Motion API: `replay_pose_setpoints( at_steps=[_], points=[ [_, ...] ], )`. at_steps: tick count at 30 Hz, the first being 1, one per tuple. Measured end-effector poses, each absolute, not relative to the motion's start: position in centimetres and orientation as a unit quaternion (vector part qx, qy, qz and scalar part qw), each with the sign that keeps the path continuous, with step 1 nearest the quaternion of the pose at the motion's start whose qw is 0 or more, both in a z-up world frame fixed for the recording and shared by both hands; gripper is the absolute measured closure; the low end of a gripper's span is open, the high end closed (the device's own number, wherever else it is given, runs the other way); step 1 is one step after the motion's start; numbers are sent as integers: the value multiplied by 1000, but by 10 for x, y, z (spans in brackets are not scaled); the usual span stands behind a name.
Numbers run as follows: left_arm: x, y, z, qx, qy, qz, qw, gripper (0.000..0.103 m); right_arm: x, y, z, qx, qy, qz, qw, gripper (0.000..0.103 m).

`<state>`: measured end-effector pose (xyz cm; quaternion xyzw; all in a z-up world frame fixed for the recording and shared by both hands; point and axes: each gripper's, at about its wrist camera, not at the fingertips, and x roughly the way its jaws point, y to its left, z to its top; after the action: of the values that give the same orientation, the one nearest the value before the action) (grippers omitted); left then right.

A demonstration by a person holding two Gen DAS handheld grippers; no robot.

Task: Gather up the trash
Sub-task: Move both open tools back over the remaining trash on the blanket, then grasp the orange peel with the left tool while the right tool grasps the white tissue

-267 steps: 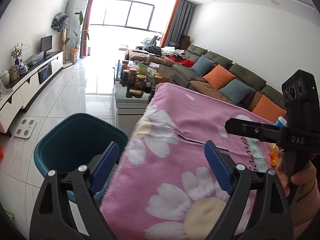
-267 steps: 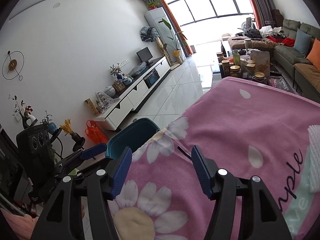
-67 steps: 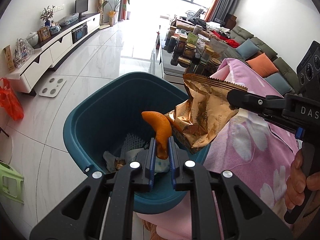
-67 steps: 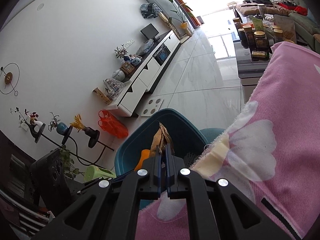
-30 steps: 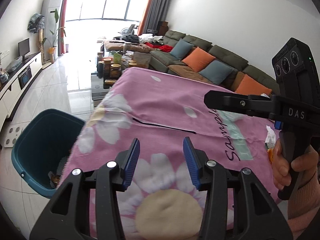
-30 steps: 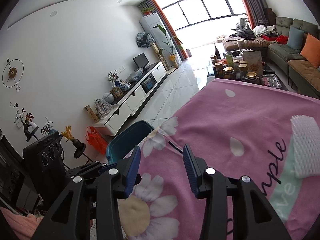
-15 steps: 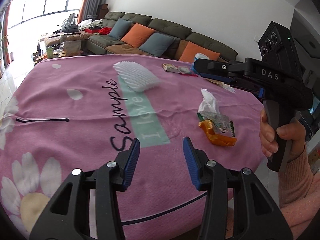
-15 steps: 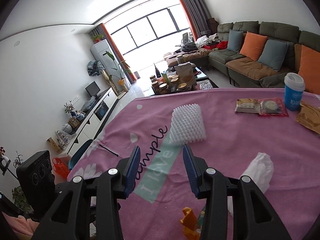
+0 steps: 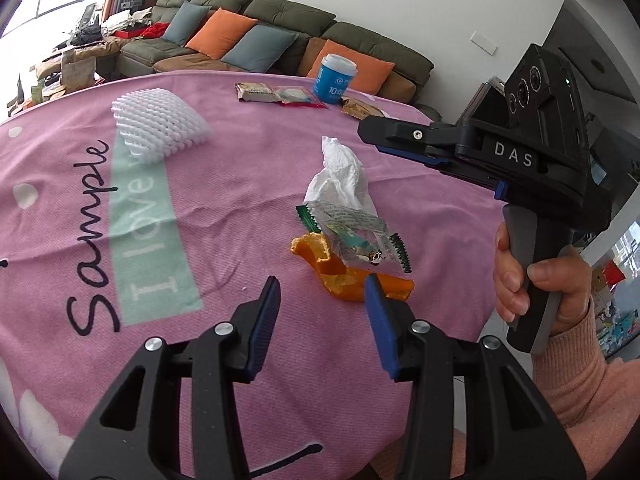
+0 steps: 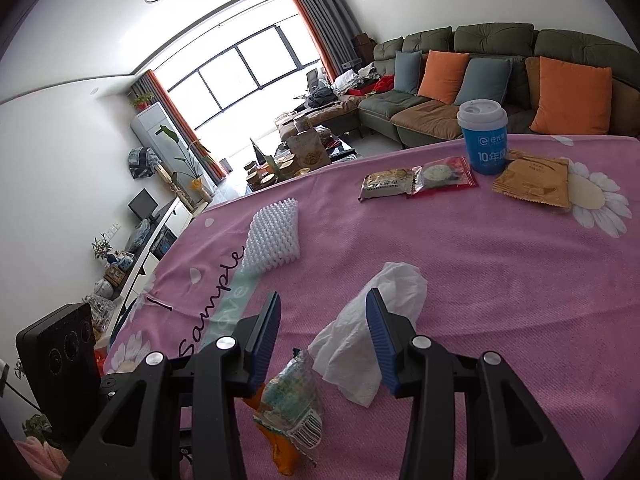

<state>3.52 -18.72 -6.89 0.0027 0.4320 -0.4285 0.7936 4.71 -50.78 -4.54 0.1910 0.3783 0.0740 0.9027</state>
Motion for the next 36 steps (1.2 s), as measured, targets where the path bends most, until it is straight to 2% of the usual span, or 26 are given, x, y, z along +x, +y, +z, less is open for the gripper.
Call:
replay_pose_setpoints(
  at_steps=[4,9,11,19,28,36],
  points=[
    [44,-197,-76,-4,447,-425,787,62,46,-518,-57,204,389,62,896,61],
    [48,-203,-81,-1,453,-425,784,77,49,-520,-70,214,404,62,888,61],
    [50,-203,-82,-7,456,-428,780,87,51,-517,-73,212,409,63,886,61],
    [48,-200,-79,-10,446,-432,784,95,56,-513,-83,210,420,59,881,62],
    [40,-188,-74,-11,435,-430,791,97,57,-515,-84,214,418,62,881,88],
    [42,-167,-67,-21,424,-415,804,98,55,-509,-71,205,398,72,891,93]
  ],
)
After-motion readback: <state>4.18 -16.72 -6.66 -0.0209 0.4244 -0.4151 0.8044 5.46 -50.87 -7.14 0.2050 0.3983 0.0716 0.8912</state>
